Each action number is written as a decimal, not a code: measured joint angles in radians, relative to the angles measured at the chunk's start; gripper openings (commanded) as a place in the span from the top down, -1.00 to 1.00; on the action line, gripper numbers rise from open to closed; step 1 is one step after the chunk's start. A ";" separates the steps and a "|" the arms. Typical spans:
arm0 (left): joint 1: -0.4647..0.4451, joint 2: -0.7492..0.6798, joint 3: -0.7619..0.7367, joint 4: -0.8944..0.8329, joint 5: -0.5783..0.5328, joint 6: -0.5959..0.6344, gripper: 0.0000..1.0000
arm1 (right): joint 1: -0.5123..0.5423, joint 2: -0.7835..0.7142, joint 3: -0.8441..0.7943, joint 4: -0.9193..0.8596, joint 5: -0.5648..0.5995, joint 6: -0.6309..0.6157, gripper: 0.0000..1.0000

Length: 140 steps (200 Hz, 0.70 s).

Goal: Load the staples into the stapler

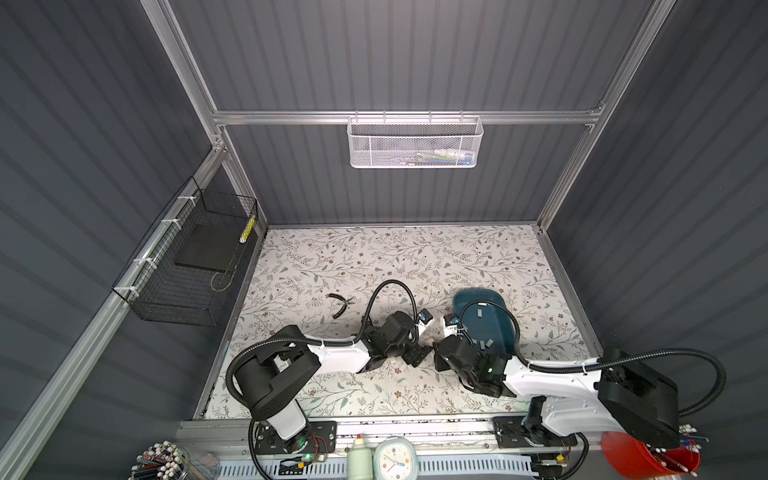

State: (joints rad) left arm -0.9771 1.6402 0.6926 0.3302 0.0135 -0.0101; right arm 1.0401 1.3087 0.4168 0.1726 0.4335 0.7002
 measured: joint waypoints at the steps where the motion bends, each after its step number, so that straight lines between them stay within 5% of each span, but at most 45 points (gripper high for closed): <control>1: 0.000 0.001 0.000 0.001 0.000 0.000 -0.69 | 0.000 0.001 -0.001 0.001 0.001 0.001 0.51; 140: -0.011 0.017 -0.040 0.099 -0.018 0.003 -0.65 | 0.037 0.105 -0.081 0.279 0.132 0.109 0.60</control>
State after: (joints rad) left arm -0.9886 1.6569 0.6529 0.4294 -0.0048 -0.0074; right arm 1.0771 1.4136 0.3355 0.4519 0.5659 0.8089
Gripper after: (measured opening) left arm 0.824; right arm 0.187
